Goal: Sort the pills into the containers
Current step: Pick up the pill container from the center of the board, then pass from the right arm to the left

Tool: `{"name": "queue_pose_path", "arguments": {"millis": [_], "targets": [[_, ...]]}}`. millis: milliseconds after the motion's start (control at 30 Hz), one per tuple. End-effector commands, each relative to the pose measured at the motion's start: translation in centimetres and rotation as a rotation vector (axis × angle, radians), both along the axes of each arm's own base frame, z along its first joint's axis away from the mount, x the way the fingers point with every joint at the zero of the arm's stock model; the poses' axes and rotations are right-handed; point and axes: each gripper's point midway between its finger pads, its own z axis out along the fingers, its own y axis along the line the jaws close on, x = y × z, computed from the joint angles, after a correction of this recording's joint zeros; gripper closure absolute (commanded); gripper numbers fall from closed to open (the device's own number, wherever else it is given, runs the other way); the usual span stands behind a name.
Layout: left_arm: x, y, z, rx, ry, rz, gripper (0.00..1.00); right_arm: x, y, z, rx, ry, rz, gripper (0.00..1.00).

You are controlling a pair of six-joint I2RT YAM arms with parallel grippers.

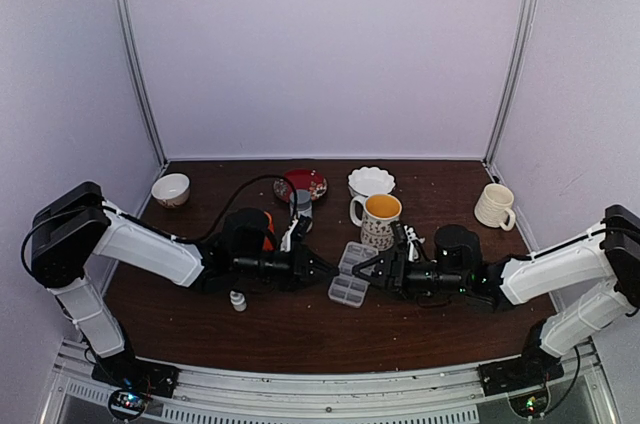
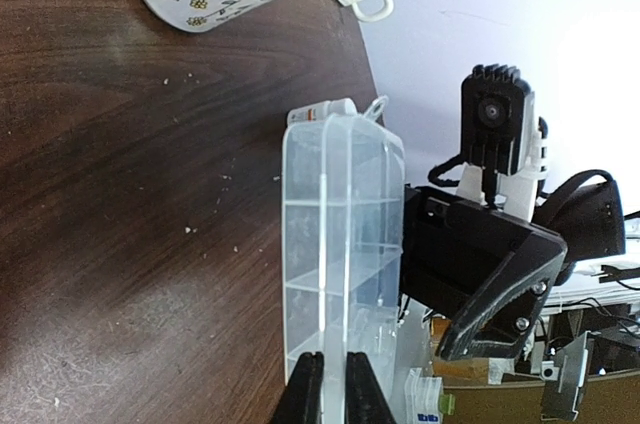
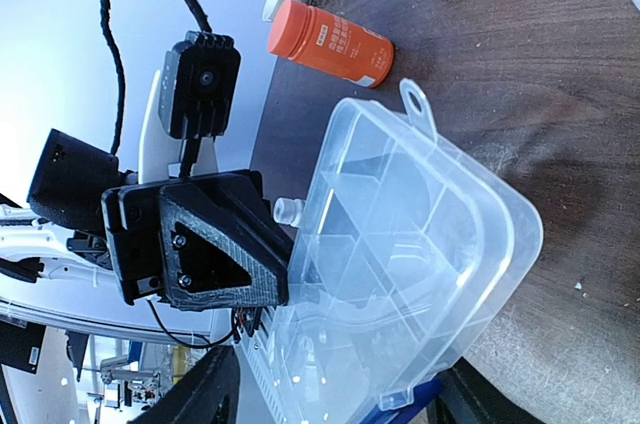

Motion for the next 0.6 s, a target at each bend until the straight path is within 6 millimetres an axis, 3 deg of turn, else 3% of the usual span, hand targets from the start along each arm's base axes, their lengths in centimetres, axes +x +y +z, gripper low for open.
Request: {"name": "queue_pose_path", "arguments": {"millis": [0, 200, 267, 333, 500, 567], "targets": [[-0.5, -0.4, 3.2, -0.12, -0.031, -0.024, 1.0, -0.1, 0.1, 1.9, 0.064, -0.023, 0.008, 0.37], [-0.5, -0.3, 2.9, -0.114, -0.028, -0.019, 1.0, -0.1, 0.0, 2.9, 0.094, -0.033, 0.004, 0.64], [-0.6, -0.2, 2.9, -0.116, -0.033, -0.02, 0.96, -0.2, -0.1, 3.1, 0.095, -0.038, 0.005, 0.75], [-0.7, -0.2, 3.4, -0.139, -0.05, -0.024, 0.86, -0.2, -0.1, 3.3, 0.093, -0.044, 0.006, 0.79], [-0.8, 0.1, 4.3, -0.175, -0.084, -0.024, 0.47, -0.3, -0.3, 4.3, 0.101, -0.069, 0.01, 0.82], [-0.8, 0.2, 4.4, -0.178, -0.095, -0.022, 0.38, -0.4, -0.3, 4.7, 0.101, -0.078, 0.016, 0.82]]}}
